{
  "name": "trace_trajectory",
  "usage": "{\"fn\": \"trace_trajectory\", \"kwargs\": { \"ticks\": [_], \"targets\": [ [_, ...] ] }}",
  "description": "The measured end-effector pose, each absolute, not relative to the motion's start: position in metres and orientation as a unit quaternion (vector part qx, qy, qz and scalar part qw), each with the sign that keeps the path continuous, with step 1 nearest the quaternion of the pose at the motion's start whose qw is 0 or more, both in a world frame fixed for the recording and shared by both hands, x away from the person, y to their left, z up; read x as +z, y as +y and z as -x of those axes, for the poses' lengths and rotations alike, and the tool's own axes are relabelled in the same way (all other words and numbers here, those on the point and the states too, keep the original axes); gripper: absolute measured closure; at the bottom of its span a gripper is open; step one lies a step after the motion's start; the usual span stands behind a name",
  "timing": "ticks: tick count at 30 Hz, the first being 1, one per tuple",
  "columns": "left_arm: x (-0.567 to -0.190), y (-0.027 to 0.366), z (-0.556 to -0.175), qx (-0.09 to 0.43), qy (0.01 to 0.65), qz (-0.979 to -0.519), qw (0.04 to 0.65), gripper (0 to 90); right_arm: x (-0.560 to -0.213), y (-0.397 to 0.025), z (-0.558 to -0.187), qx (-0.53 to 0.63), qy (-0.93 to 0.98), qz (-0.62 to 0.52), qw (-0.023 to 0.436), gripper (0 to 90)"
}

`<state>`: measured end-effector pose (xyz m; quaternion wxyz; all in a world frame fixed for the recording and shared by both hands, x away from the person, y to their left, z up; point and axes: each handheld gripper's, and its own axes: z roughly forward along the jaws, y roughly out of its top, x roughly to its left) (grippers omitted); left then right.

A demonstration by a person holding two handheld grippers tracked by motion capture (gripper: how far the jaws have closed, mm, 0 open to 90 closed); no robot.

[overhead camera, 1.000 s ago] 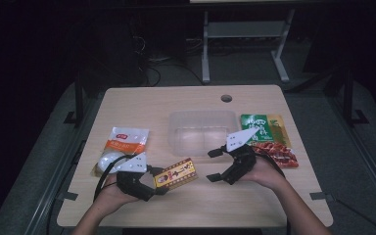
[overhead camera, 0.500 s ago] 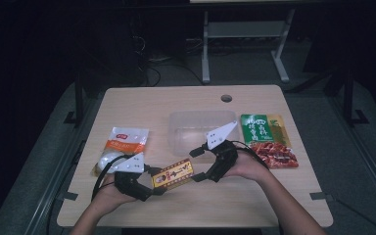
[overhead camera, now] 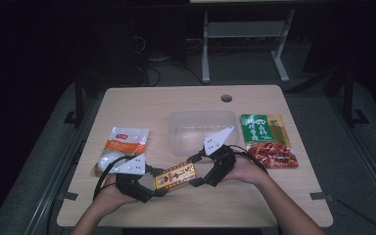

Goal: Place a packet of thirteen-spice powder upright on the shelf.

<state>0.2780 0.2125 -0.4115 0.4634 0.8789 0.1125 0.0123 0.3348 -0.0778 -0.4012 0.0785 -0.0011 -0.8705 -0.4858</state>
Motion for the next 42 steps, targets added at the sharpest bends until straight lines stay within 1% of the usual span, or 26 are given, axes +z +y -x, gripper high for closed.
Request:
{"fn": "trace_trajectory", "kwargs": {
  "ticks": [6,20,25,30,34,36,39,42],
  "targets": [
    [-0.412,0.211,-0.277,0.010,0.105,-0.879,0.464,31.9,-0.401,-0.075,-0.333,-0.491,-0.868,-0.006,0.081,27.5],
    [-0.410,0.214,-0.277,0.002,0.104,-0.867,0.488,31.9,-0.398,-0.079,-0.332,-0.500,-0.862,-0.010,0.085,27.6],
    [-0.411,0.214,-0.278,-0.003,0.103,-0.865,0.492,31.9,-0.397,-0.079,-0.331,-0.500,-0.862,-0.015,0.080,29.7],
    [-0.415,0.212,-0.278,-0.012,0.095,-0.870,0.484,31.7,-0.396,-0.080,-0.328,-0.494,-0.865,-0.018,0.083,31.2],
    [-0.419,0.210,-0.278,-0.006,0.094,-0.879,0.467,31.2,-0.396,-0.077,-0.327,-0.483,-0.872,-0.024,0.073,31.7],
    [-0.421,0.208,-0.277,0.004,0.096,-0.881,0.464,29.7,-0.397,-0.075,-0.326,-0.478,-0.875,-0.019,0.072,31.9],
    [-0.423,0.207,-0.277,0.013,0.105,-0.886,0.452,22.7,-0.398,-0.075,-0.326,-0.469,-0.880,-0.014,0.075,31.9],
    [-0.423,0.208,-0.280,0.018,0.107,-0.889,0.444,18.2,-0.397,-0.078,-0.325,-0.464,-0.883,-0.013,0.063,32.0]
  ]
}}
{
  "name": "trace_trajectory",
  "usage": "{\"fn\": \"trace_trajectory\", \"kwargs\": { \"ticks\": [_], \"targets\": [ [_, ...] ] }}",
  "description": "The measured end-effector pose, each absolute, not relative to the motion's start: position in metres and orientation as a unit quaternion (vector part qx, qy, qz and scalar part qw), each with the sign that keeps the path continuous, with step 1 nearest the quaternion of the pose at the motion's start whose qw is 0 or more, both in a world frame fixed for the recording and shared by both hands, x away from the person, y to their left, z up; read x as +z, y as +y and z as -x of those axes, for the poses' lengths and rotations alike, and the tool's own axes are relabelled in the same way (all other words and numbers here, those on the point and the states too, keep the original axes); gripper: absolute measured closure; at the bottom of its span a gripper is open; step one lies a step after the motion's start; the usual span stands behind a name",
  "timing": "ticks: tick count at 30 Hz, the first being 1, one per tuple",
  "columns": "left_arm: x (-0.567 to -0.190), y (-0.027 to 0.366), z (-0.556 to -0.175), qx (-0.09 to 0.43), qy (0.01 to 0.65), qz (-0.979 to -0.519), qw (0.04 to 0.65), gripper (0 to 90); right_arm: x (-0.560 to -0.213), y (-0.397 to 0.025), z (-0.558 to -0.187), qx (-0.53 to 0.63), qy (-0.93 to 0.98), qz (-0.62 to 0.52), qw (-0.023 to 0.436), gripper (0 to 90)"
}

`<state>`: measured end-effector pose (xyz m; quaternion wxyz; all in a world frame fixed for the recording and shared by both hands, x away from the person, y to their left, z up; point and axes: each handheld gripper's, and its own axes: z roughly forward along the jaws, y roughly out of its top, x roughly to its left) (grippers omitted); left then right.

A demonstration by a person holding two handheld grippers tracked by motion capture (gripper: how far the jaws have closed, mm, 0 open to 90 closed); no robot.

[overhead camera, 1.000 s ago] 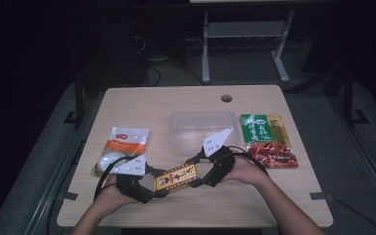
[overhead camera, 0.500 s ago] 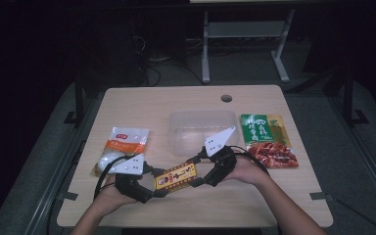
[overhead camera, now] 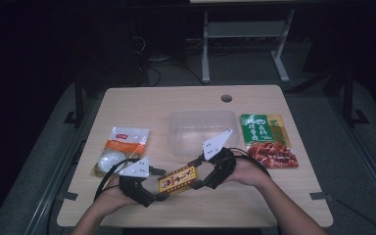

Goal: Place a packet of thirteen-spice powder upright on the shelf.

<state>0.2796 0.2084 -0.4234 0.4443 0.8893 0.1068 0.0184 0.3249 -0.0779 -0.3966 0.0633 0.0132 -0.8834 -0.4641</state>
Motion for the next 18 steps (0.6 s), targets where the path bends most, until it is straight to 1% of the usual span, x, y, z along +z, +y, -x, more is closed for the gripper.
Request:
{"fn": "trace_trajectory", "kwargs": {
  "ticks": [5,8,9,12,16,18],
  "targets": [
    [-0.425,0.212,-0.279,0.031,0.126,-0.890,0.437,15.6,-0.391,-0.089,-0.324,-0.462,-0.885,0.003,0.049,32.0],
    [-0.430,0.214,-0.277,0.038,0.169,-0.886,0.431,15.6,-0.388,-0.096,-0.324,-0.466,-0.884,0.011,0.040,32.1],
    [-0.432,0.215,-0.276,0.040,0.174,-0.887,0.426,15.6,-0.387,-0.100,-0.325,-0.468,-0.883,0.012,0.033,32.0],
    [-0.437,0.219,-0.269,0.048,0.189,-0.890,0.413,15.9,-0.385,-0.106,-0.326,-0.472,-0.881,0.026,0.033,32.0],
    [-0.442,0.224,-0.267,0.026,0.201,-0.889,0.411,16.2,-0.384,-0.112,-0.329,-0.469,-0.883,0.031,0.019,32.0],
    [-0.444,0.225,-0.267,0.027,0.203,-0.889,0.410,16.2,-0.383,-0.114,-0.330,-0.470,-0.882,0.038,0.013,32.0]
  ]
}}
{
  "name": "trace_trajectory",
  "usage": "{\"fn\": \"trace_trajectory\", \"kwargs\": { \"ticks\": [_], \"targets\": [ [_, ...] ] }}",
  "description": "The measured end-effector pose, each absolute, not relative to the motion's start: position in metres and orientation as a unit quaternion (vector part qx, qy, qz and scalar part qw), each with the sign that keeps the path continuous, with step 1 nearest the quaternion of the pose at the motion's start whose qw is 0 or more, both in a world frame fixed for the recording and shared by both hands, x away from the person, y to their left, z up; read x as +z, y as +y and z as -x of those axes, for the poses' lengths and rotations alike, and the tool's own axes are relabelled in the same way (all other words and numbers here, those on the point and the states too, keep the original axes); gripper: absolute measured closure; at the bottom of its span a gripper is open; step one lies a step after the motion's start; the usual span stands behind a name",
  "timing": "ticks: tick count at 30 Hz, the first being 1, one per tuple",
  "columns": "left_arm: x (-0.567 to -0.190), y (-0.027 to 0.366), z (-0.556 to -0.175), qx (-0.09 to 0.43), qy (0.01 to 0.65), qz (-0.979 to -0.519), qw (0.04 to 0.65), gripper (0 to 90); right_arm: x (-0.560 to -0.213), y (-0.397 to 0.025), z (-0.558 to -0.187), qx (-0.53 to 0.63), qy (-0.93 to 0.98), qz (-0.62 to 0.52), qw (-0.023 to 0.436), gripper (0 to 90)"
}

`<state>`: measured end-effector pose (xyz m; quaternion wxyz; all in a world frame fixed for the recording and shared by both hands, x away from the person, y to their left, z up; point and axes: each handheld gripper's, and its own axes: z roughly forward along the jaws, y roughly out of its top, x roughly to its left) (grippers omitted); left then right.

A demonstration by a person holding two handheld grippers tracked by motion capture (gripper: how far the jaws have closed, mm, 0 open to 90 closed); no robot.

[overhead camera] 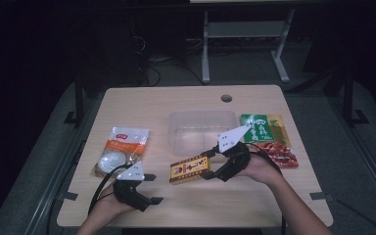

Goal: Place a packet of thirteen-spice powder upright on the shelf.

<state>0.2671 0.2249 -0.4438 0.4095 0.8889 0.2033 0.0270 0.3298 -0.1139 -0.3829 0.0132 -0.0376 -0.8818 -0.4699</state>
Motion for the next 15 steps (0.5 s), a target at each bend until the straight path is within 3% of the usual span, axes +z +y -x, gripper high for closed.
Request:
{"fn": "trace_trajectory", "kwargs": {
  "ticks": [15],
  "targets": [
    [-0.447,0.218,-0.267,0.044,0.185,-0.891,0.412,16.0,-0.360,-0.122,-0.353,-0.463,-0.882,0.078,-0.034,32.0]
  ]
}}
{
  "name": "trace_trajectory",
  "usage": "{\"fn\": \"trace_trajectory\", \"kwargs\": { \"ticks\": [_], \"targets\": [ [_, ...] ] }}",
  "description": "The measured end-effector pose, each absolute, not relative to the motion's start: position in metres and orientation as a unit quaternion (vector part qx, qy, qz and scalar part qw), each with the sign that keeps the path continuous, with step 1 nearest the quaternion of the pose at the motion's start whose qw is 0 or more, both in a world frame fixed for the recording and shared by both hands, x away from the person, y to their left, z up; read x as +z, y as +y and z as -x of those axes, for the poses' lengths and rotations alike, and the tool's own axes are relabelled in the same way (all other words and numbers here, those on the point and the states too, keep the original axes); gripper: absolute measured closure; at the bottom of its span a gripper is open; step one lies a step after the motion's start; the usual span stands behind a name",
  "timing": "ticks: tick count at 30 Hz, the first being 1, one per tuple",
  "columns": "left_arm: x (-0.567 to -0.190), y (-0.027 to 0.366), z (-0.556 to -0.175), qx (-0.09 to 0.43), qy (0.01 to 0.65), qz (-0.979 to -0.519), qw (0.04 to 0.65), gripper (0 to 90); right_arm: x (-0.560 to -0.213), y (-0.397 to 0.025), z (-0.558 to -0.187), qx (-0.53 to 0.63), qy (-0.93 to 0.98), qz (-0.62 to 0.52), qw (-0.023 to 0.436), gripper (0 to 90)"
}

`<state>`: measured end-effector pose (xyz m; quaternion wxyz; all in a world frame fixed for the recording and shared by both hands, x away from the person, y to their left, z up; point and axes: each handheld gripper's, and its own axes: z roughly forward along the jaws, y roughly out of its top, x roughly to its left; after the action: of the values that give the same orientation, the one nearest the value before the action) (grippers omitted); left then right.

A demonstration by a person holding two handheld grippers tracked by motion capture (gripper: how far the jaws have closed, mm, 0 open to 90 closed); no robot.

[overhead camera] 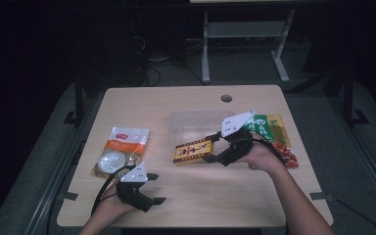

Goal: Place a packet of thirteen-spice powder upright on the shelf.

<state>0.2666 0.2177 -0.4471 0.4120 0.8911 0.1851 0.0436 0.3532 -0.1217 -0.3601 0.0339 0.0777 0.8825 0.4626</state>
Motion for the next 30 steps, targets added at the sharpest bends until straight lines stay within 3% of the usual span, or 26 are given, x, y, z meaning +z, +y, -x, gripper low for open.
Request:
{"fn": "trace_trajectory", "kwargs": {
  "ticks": [15,30],
  "targets": [
    [-0.447,0.220,-0.268,0.057,0.185,-0.892,0.408,16.3,-0.337,-0.122,-0.386,0.446,0.888,-0.091,0.070,32.0],
    [-0.448,0.221,-0.268,0.054,0.188,-0.890,0.412,16.3,-0.341,-0.102,-0.424,0.431,0.893,-0.097,0.081,32.0]
  ]
}}
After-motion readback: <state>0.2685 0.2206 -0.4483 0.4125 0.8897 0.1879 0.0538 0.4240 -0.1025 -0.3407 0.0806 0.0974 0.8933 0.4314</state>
